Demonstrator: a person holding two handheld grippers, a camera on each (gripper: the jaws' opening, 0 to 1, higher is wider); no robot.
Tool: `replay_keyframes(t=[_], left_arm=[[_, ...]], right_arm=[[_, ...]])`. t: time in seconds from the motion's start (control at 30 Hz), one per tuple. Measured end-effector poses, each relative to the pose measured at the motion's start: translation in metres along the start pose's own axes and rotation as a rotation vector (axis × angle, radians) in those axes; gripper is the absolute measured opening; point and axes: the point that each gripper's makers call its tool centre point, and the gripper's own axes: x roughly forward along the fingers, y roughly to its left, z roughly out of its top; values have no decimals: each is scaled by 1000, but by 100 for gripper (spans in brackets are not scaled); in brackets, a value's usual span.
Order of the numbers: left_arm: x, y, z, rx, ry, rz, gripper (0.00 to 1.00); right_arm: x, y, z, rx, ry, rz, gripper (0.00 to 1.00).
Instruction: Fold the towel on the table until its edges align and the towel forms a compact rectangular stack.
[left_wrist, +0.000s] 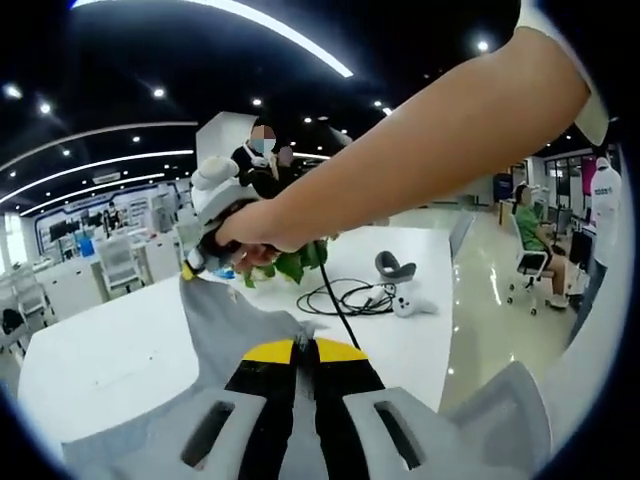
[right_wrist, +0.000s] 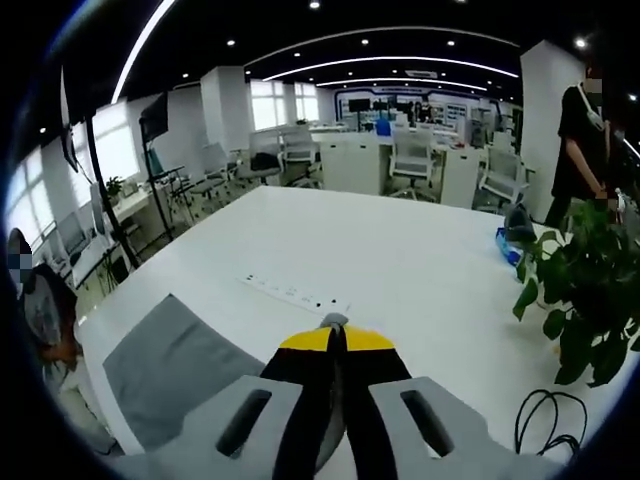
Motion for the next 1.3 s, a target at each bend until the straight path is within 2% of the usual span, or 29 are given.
replay_keyframes(t=[0.63,0.93,1.3], left_arm=[[-52,36,5,1,-40,67,5],[-77,48,1,-1,-45,102,5],[-107,67,-11,-6,-35,145,5]], right_arm=[[13,66,34,-34,-29,55,0],[21,102,44,-60,-38,89,0],[32,135,50,-67,-41,116,0]])
